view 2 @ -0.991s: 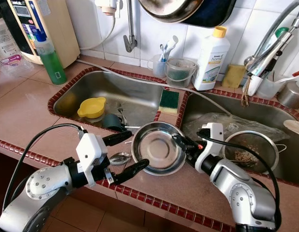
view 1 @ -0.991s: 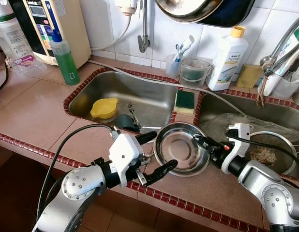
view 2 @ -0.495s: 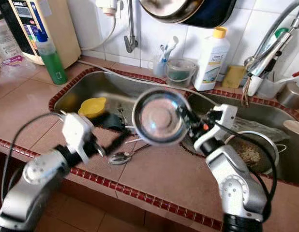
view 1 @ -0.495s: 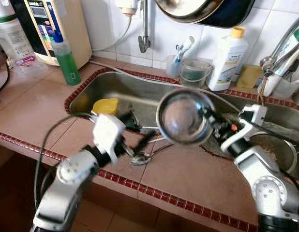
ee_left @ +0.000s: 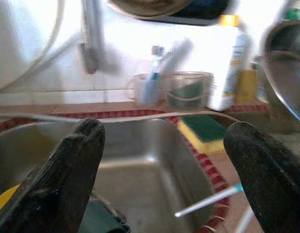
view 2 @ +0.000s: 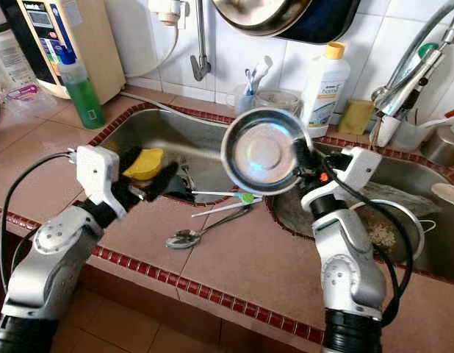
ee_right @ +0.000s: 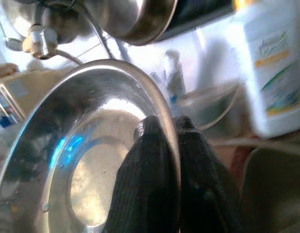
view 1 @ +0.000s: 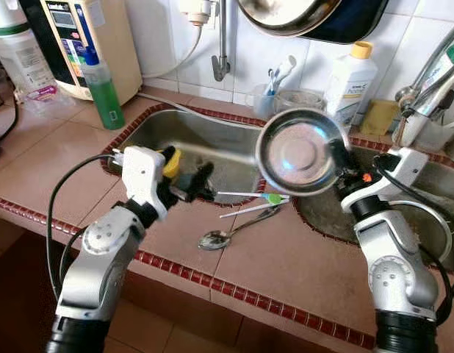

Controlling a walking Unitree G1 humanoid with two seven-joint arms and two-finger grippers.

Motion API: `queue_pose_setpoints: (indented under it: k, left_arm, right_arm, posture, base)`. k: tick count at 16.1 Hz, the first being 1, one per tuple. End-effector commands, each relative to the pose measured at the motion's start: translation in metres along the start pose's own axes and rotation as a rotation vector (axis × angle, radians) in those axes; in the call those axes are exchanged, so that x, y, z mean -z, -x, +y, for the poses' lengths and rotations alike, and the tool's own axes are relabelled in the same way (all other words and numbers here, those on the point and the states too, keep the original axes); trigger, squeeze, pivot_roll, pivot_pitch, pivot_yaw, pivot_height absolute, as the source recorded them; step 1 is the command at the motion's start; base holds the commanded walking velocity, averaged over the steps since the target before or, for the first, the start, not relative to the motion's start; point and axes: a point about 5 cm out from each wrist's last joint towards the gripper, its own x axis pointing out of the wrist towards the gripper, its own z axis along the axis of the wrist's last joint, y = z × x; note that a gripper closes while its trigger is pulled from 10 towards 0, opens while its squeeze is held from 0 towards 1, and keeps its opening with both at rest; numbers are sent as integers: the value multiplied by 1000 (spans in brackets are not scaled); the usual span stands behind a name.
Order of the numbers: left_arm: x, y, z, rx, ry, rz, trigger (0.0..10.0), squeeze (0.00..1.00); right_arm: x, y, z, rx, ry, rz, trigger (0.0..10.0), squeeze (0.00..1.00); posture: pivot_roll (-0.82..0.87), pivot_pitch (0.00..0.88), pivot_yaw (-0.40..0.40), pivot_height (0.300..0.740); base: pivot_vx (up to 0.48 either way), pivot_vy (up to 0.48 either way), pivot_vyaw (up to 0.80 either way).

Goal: Kitchen organization

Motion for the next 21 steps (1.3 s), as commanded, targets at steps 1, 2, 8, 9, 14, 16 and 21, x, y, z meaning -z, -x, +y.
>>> queue_pose_setpoints:
  k: [1,2,8,9,14,16,21]
  left_arm:
    - [-1,-3,5,-33,4,5,10000,0]
    - [0,-5,5,-41,-1,5,10000,0]
    - [13,-8,13,-120,-1,51,10000,0]
    - [13,-8,13,-120,0,50,10000,0]
    - [16,-8,15,-136,5,57,10000,0]
    - [16,-8,15,-143,5,55,10000,0]
    - [16,-9,14,-144,8,55,10000,0]
  right_arm:
    - [-2,-5,4,4,96,-24,10000,0]
    - [1,-5,6,8,137,-34,10000,0]
    - [11,-5,10,23,133,-40,10000,0]
    - [12,-4,10,23,133,-41,10000,0]
    - [16,-5,14,7,144,-31,10000,0]
    - [17,-6,14,3,144,-29,10000,0]
    - [17,-7,14,-2,153,-28,10000,0]
  posture:
    - [-128,22,-4,740]
    - [-126,24,-2,740]
    - [-128,27,8,740]
    - [-128,28,8,740]
    - [-127,29,2,740]
    - [-128,27,-2,740]
    - [-128,26,-8,740]
  base:
    - [0,0,0]
    - [0,0,0]
    - [0,101,0]
    - [0,330,0]
    - [0,335,0]
    - [0,360,0]
    - [0,362,0]
